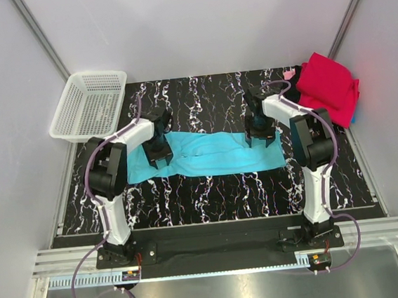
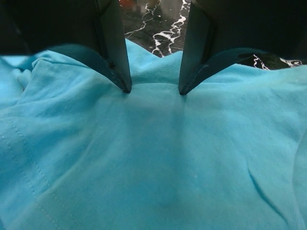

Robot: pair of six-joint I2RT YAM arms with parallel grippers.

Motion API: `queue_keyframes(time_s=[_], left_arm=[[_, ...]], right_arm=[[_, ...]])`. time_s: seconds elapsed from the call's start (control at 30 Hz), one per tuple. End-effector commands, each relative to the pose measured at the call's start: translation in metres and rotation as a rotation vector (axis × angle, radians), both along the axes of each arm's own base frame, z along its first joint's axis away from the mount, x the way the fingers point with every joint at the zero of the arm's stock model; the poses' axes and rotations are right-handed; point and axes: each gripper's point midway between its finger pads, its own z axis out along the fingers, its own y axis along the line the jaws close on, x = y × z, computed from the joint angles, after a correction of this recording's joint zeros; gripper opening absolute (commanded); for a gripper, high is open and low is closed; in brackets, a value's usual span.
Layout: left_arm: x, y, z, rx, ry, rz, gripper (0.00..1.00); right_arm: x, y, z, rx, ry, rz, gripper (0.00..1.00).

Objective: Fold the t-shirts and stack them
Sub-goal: Fold the tshirt

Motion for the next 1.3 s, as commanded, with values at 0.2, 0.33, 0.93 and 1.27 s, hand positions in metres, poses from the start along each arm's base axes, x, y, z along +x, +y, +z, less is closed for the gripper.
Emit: queue_keyframes(time_s=[0.2,0.33,0.93,1.27], left_arm=[[0.038,0.01,-0.006,0.073,0.012,-0.017,0.51],[0.055,0.02,0.001,0.091,0.007,-0.016,0.52],[0.12,0.013,-0.005,0.065,-0.012,-0.109,0.53],[0.144,0.0,0.045,0.0,-0.157,-0.113,0.53]], right_arm=[[-0.051,-0.013,-0.017,-0.132,0.094,-0.007,0.71],[-0.077,-0.017,-0.02,-0.148,0.126,-0.046,0.72],[-0.166,0.066,-0.002,-0.086,0.093,-0.024,0.75],[-0.169,0.107,0.022,-0.098,-0.012,-0.005,0.76]])
